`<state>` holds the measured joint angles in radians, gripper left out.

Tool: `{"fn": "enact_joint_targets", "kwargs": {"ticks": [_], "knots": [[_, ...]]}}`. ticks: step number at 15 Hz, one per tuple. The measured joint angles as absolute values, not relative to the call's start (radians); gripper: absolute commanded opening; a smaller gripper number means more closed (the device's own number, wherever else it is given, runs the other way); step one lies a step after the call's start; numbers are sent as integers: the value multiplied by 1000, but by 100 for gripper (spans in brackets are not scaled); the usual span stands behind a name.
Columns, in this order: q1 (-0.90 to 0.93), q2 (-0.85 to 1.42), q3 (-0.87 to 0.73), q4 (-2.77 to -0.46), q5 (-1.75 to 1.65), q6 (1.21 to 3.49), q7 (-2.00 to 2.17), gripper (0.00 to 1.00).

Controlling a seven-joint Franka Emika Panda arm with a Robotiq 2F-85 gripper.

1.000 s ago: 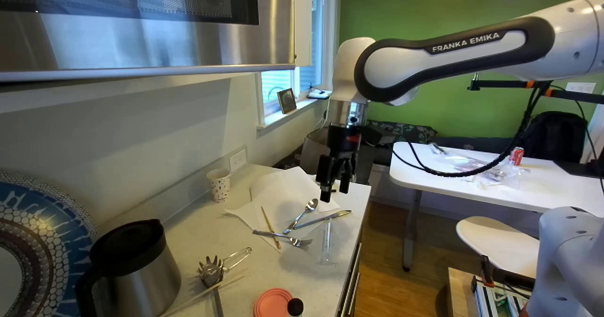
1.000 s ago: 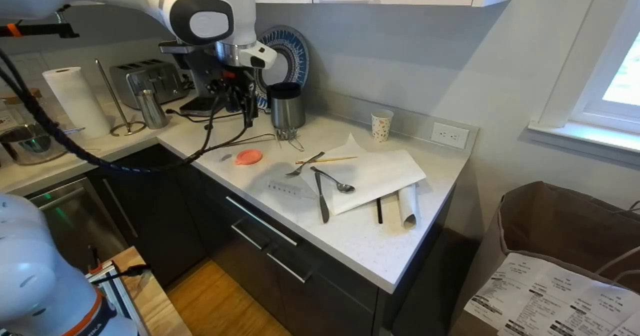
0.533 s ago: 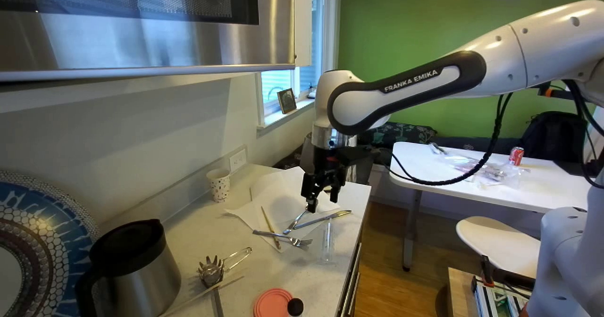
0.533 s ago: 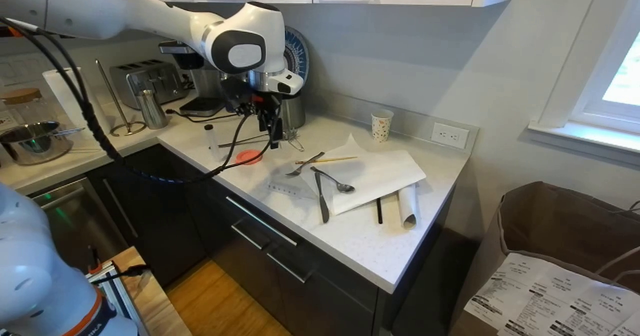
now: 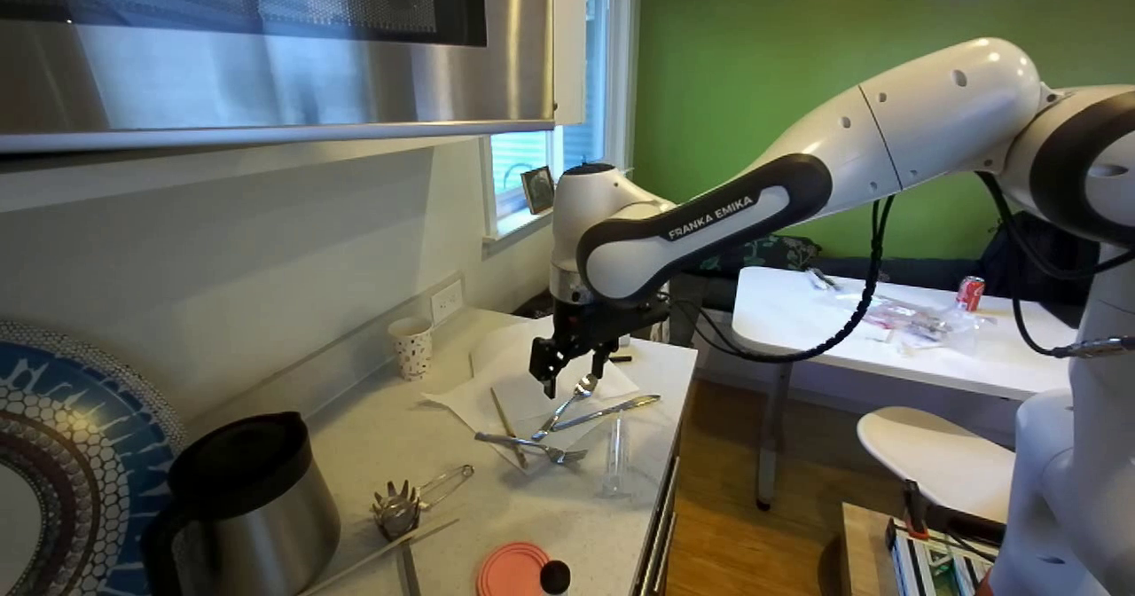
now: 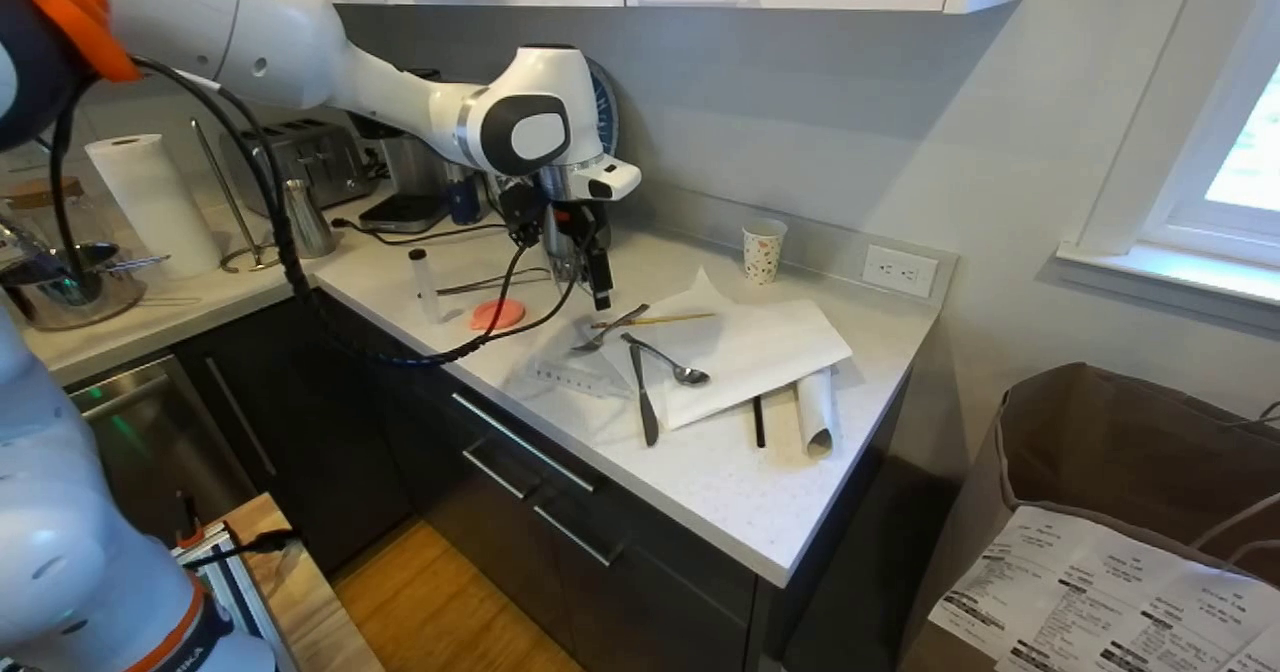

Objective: Move the wooden stirrer to the left

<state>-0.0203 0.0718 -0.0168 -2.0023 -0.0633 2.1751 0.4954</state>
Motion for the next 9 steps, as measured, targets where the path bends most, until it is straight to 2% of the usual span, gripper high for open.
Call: {"fn": "enact_joint_targets", "kwargs": {"ticks": [6, 9], "knots": [[-1, 152, -18, -1947, -97, 2200, 653, 100], [0, 179, -20, -1945, -95, 2287, 665, 100]]}}
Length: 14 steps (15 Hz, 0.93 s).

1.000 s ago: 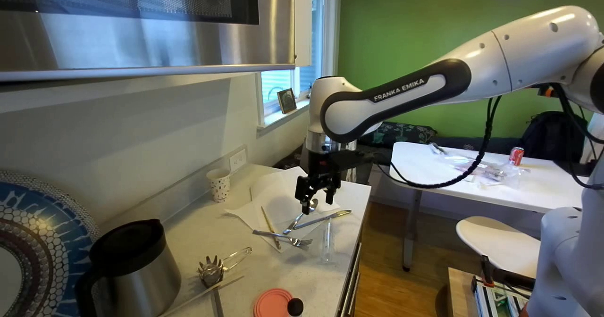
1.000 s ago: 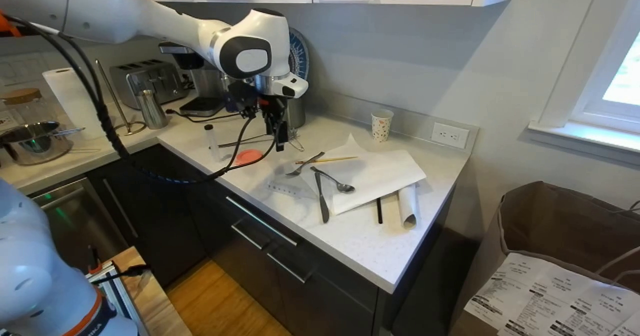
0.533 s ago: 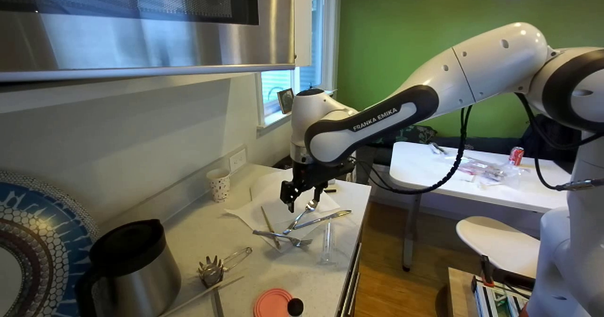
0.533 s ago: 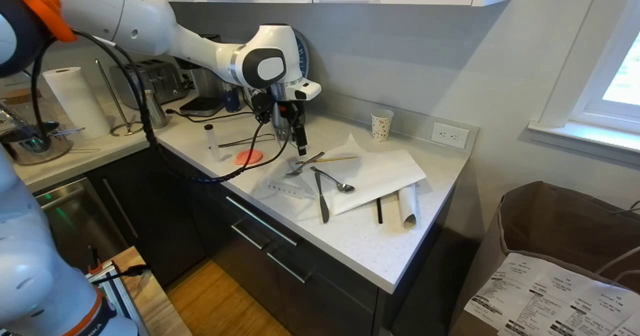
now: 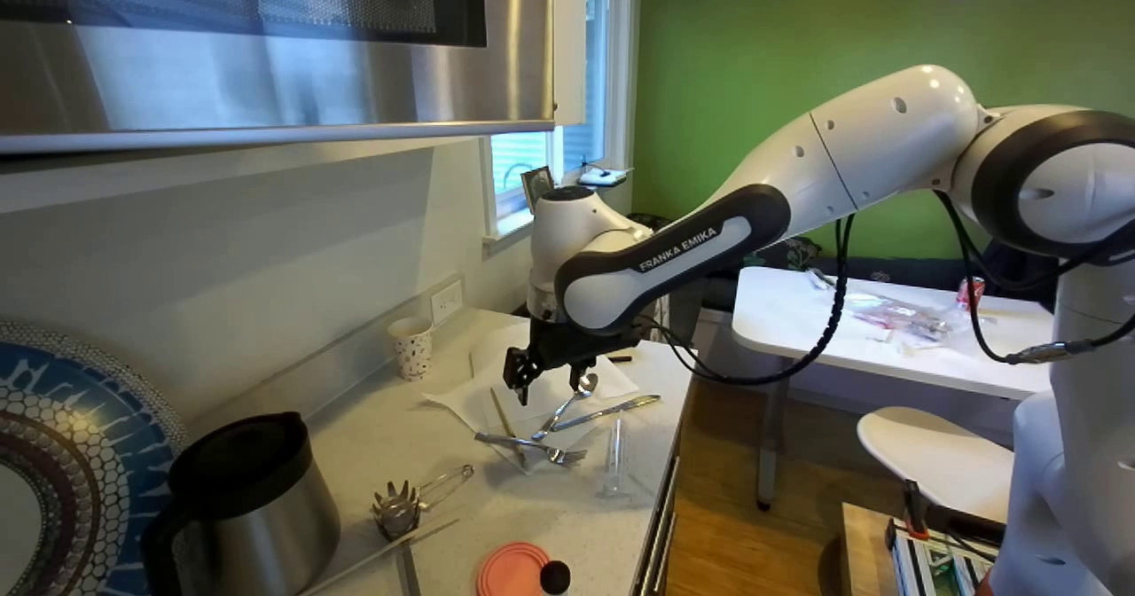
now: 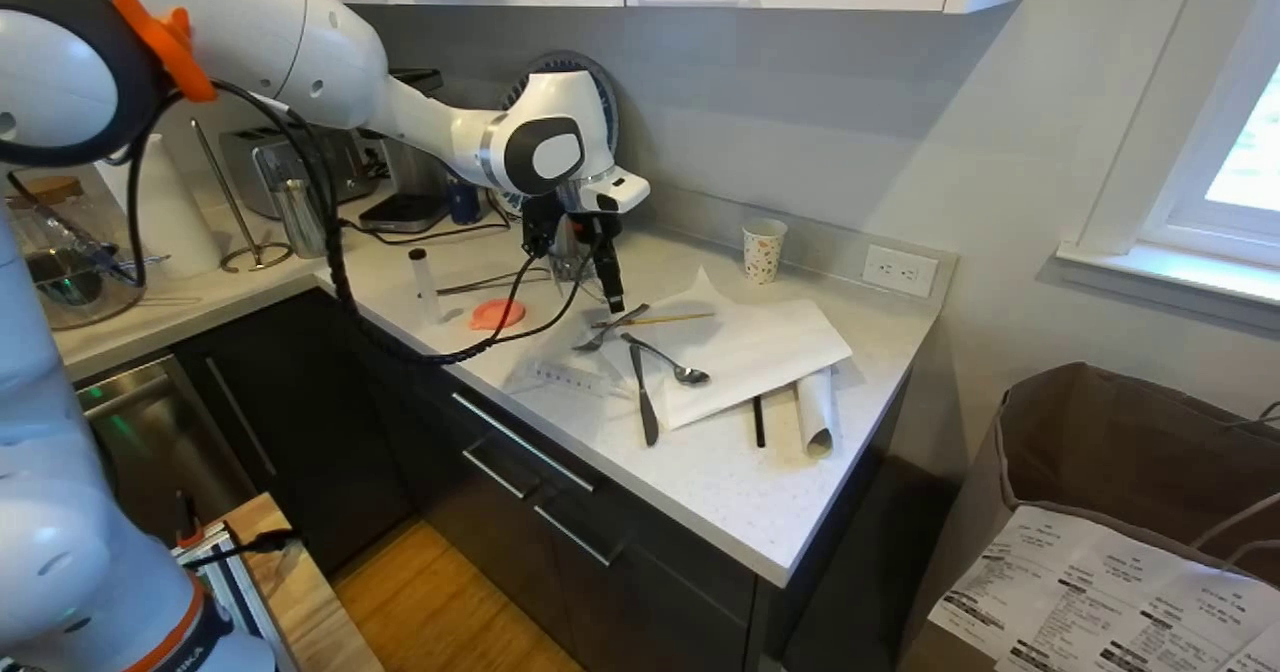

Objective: Move the wooden stirrer to the left

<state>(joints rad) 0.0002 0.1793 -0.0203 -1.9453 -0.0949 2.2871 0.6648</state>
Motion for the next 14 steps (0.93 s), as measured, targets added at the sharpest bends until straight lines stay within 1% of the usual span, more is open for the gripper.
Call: {"fn": "enact_joint_targets", "kwargs": {"ticks": [8, 13, 14], "knots": [[2, 189, -26, -1941, -102, 2307, 674, 100], [13, 246, -51, -1915, -138, 2315, 738, 100], [17, 263, -54, -1907, -144, 2316, 747, 97]]}}
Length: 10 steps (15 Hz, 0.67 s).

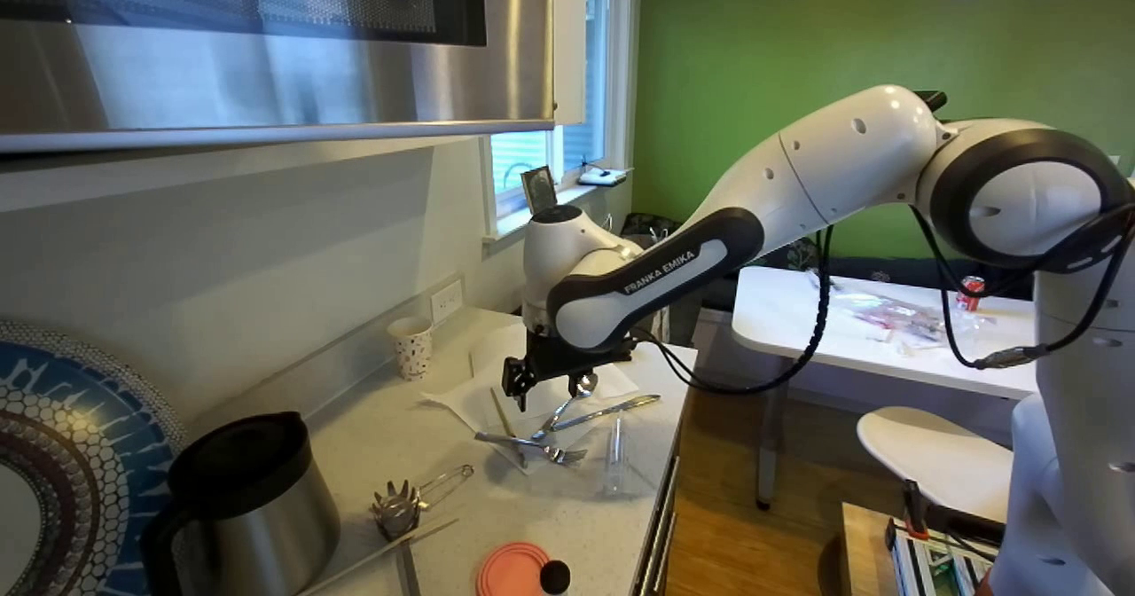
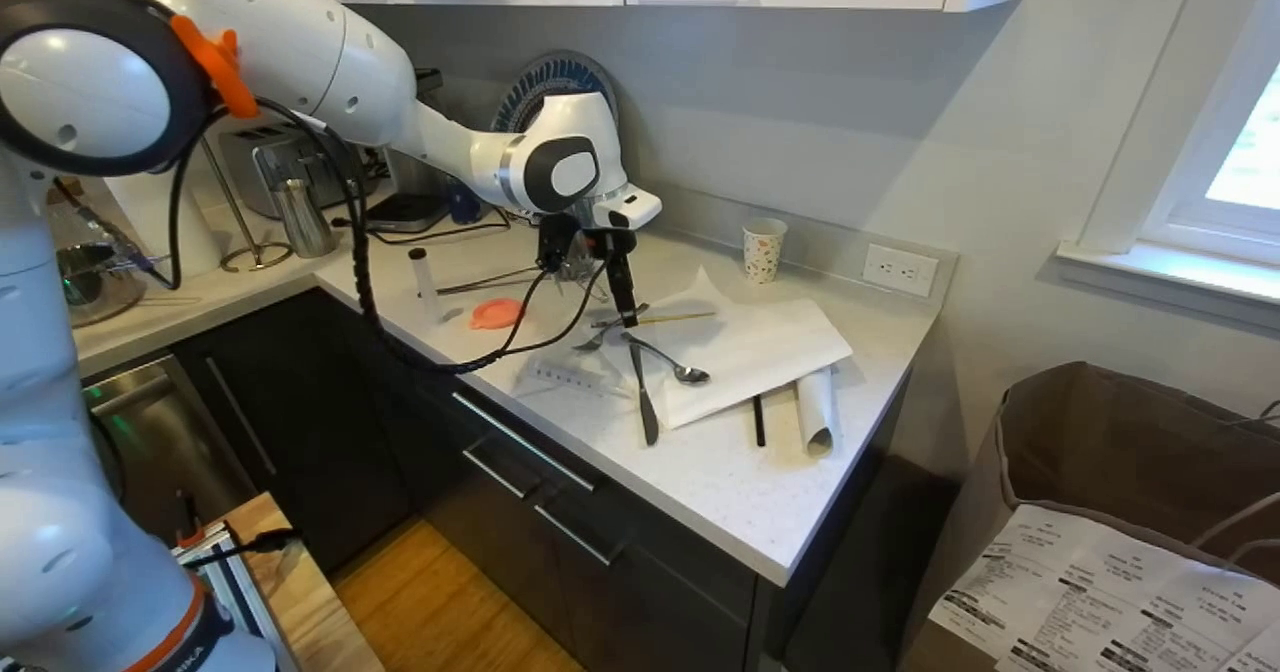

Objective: Move the wooden stirrer to the left

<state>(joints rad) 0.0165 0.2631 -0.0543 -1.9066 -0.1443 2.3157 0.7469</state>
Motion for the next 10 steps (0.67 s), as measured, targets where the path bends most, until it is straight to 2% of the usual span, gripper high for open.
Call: {"fn": "enact_joint_targets", "kwargs": {"ticks": [2, 3, 5, 10], "knots": [[25, 298, -61, -1886, -149, 2317, 764, 87], [30, 314, -65, -1875, -149, 2318, 771, 74], [38, 345, -74, -1850, -149, 2321, 783, 71], [46, 406, -89, -1793, -149, 2327, 794, 74]]}}
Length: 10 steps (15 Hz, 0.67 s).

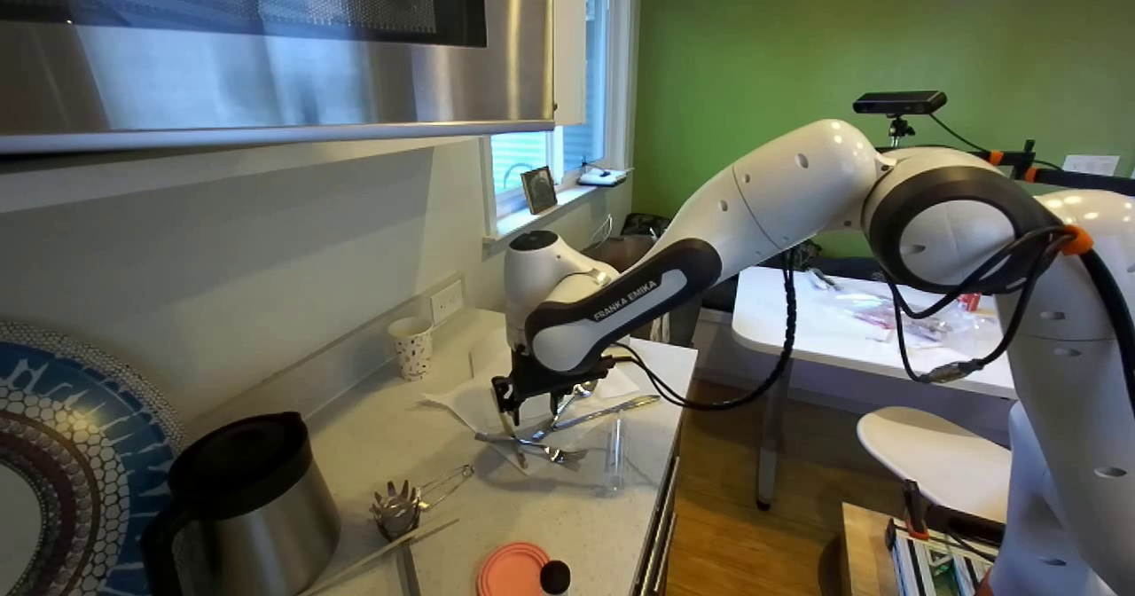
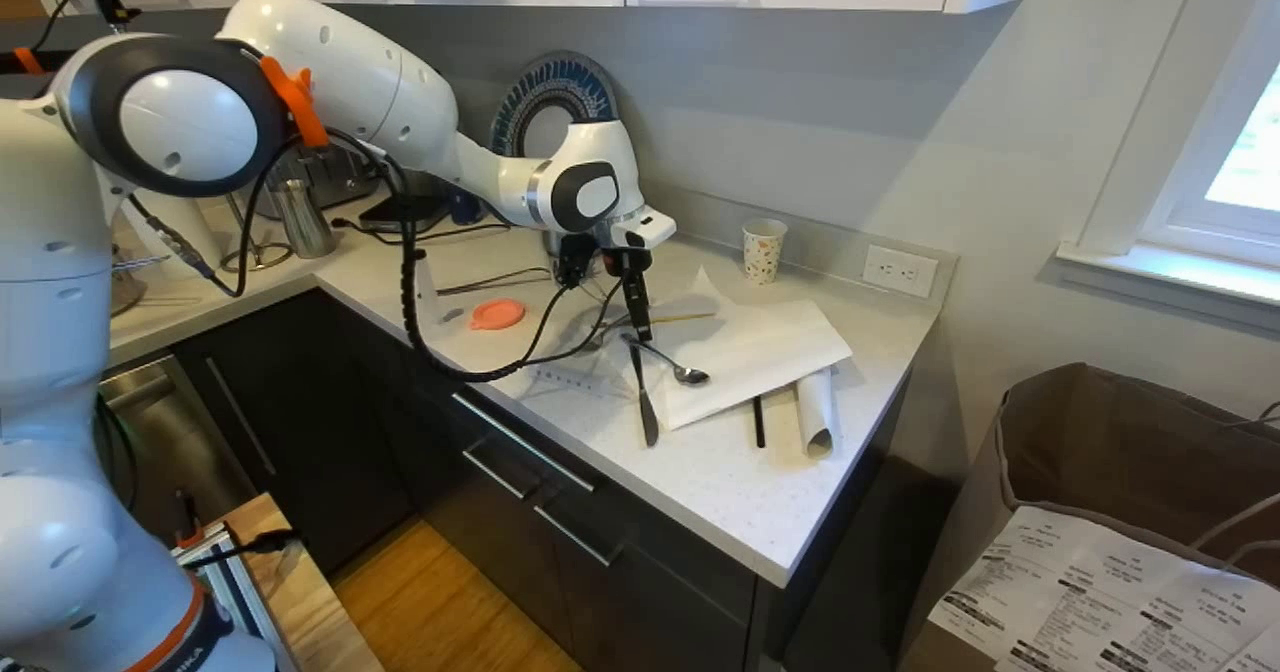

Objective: Move the wooden stirrer to the left

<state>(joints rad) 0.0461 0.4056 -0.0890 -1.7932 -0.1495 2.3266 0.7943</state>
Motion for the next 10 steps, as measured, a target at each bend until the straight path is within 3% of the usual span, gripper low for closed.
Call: {"fn": "enact_joint_targets", "kwargs": {"ticks": [4, 6, 8, 9, 10], "knots": [[51, 439, -94, -1751, -149, 2328, 800, 76], [55, 451, -96, -1733, -148, 2328, 801, 67], [60, 462, -98, -1719, -148, 2328, 802, 66], [62, 468, -98, -1711, -148, 2328, 802, 59], [64, 473, -98, -1705, -148, 2327, 802, 60]]}}
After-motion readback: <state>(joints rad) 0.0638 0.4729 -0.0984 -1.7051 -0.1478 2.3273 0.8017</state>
